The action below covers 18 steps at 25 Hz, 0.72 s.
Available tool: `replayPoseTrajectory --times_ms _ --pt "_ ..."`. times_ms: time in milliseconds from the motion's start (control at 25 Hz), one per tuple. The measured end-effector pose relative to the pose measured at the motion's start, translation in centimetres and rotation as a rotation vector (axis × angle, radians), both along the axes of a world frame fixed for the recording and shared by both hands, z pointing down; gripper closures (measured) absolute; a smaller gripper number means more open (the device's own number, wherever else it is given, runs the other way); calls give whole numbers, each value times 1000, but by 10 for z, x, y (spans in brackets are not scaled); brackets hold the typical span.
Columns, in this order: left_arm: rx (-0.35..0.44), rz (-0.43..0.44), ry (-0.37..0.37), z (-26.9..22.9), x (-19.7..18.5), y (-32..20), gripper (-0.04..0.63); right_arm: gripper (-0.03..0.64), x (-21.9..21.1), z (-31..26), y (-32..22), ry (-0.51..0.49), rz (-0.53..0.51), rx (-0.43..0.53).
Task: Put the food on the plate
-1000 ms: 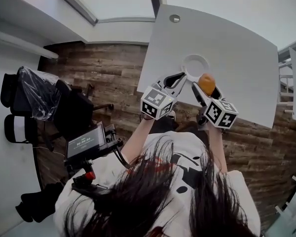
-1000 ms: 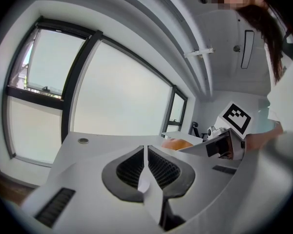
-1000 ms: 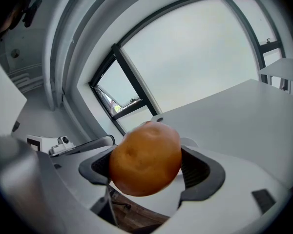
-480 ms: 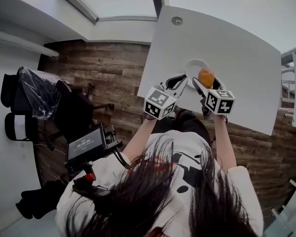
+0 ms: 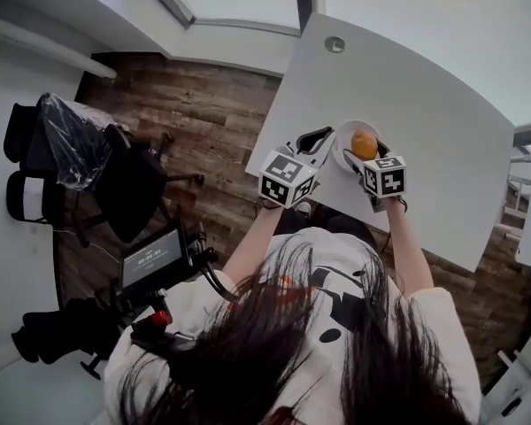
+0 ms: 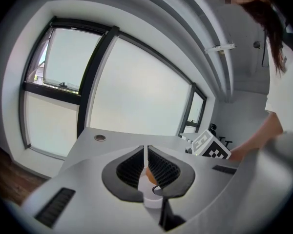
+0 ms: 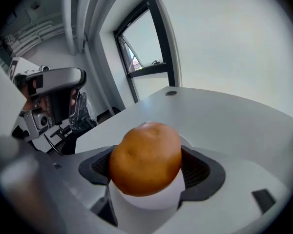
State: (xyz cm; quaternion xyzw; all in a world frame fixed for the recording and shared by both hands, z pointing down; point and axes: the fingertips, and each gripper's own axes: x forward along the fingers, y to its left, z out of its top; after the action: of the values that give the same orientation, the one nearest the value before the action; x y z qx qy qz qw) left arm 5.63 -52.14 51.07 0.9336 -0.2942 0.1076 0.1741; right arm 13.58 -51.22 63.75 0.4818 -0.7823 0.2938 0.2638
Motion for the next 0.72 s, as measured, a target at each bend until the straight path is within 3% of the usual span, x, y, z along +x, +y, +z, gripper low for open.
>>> replayPoseTrajectory --times_ms 720 --pt "-37 -27 -24 7 0 -11 580 212 -15 19 -13 14 -97 -47"
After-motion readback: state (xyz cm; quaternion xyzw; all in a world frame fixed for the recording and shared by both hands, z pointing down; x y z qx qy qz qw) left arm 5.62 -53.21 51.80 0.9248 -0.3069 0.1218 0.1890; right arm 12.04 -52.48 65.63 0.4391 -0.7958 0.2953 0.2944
